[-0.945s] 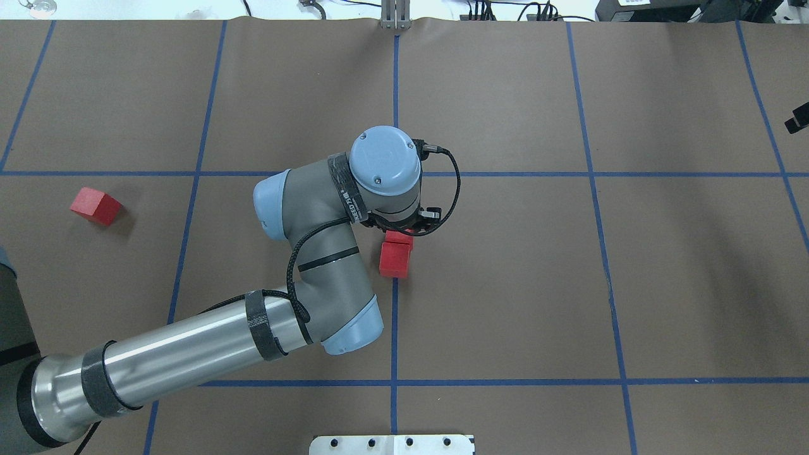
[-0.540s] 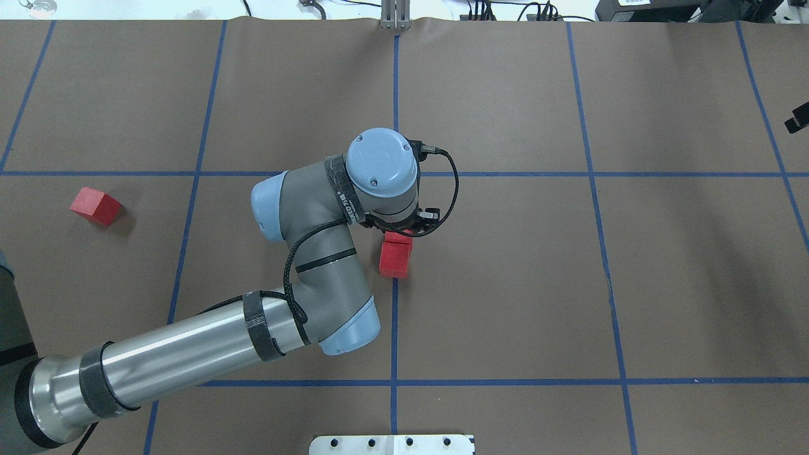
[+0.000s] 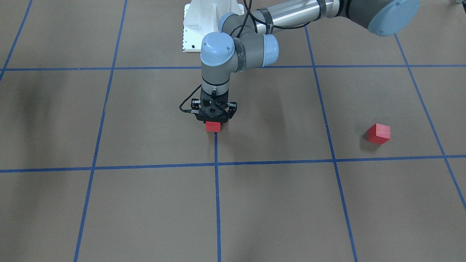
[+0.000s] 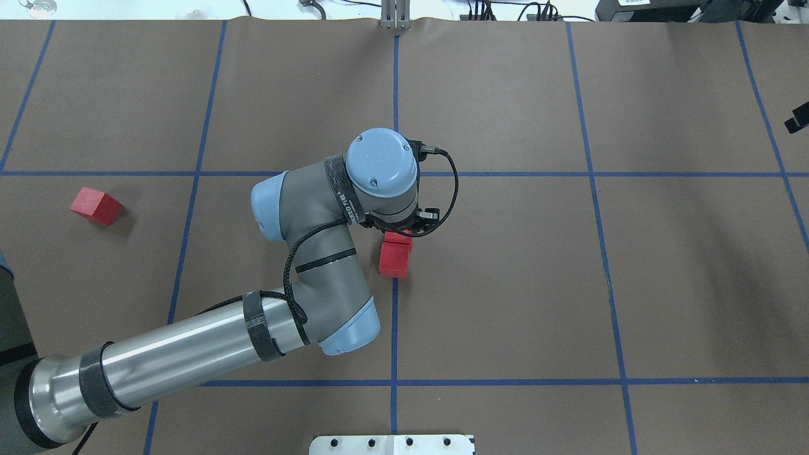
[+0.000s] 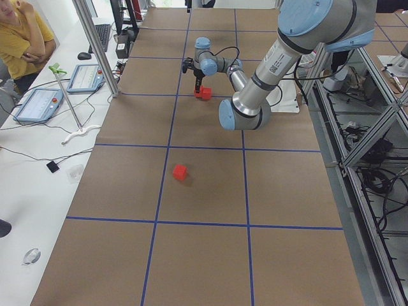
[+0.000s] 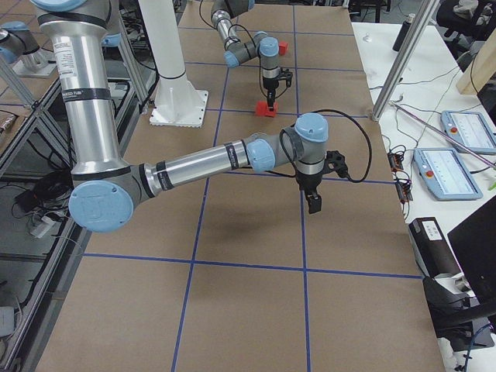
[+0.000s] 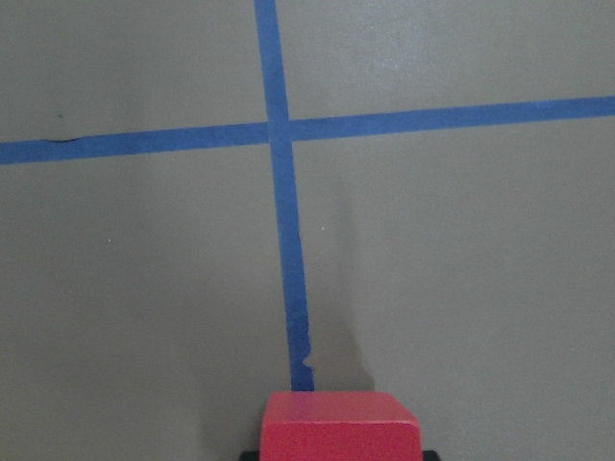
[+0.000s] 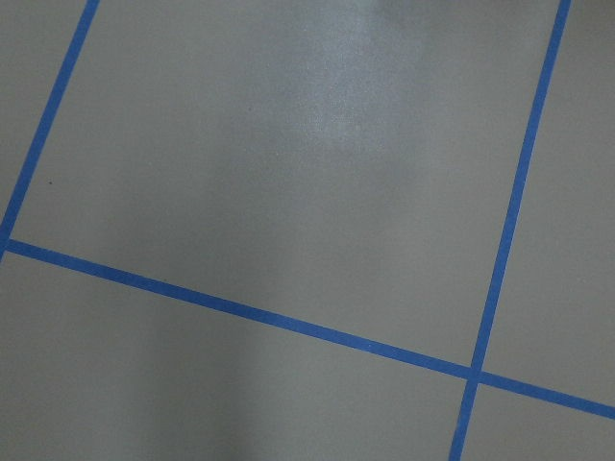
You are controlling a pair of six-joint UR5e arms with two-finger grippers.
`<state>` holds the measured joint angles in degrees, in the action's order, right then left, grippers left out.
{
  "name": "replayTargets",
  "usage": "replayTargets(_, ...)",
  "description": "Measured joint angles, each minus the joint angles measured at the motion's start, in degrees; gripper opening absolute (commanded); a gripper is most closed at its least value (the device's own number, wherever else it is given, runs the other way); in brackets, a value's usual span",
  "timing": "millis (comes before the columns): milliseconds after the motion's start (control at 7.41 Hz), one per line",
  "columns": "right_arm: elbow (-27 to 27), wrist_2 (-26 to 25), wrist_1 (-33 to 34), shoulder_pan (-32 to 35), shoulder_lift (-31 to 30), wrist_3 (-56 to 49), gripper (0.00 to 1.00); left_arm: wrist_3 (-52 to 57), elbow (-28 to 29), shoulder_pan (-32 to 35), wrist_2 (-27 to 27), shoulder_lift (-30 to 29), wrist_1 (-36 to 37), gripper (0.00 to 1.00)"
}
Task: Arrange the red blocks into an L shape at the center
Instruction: 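Lower the cube with the left gripper against the center cube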
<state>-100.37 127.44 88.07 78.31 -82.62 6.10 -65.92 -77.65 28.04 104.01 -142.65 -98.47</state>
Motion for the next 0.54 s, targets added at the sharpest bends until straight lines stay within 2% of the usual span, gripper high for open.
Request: replayTargets(540,0.1,0.0,0.0,0.0,0.0,0.0,1.00,0.1,0.1,-0.1,0.0,0.1,0.0,0.14)
